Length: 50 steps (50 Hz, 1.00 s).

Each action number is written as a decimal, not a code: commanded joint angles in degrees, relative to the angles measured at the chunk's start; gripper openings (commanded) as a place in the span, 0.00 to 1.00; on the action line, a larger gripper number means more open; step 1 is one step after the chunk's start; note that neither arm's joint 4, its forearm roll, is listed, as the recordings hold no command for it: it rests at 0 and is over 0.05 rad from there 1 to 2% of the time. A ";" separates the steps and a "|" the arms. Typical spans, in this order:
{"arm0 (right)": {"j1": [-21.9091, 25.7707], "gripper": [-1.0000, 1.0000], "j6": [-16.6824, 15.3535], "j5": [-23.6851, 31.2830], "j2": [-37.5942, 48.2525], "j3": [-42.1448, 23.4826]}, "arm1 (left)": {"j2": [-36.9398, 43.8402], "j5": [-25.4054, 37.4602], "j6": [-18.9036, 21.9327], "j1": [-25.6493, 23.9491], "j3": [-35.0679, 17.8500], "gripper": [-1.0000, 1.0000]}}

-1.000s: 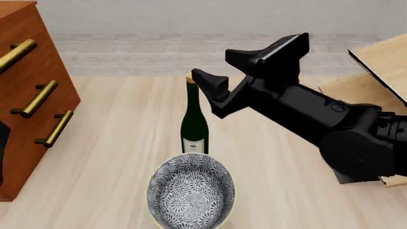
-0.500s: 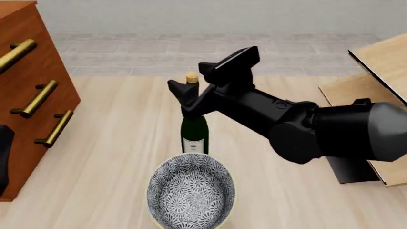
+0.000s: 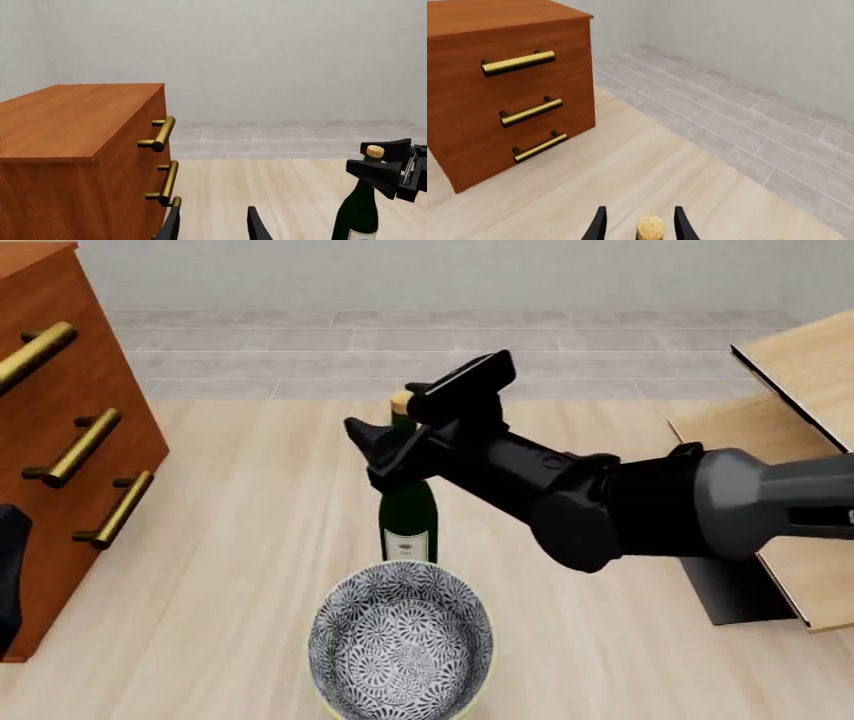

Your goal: Put the wine bottle on the wine rack.

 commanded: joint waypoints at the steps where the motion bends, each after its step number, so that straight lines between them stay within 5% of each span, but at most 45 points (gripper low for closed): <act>1: -0.76 1.00 -0.13 0.05 1.38 -0.86 | 0.00 -0.15 -0.20 0.39 0.14 1.00; 13: -0.75 1.00 -0.39 0.32 0.54 -0.73 | 0.00 -0.10 -0.16 0.37 0.07 1.00; 14: -1.02 0.00 -0.36 0.17 0.35 -0.63 | 0.00 -0.08 -0.14 0.37 0.08 1.00; 50: -1.37 0.00 -1.75 0.10 -5.29 -0.41 | 0.00 0.10 0.01 0.60 -0.51 1.00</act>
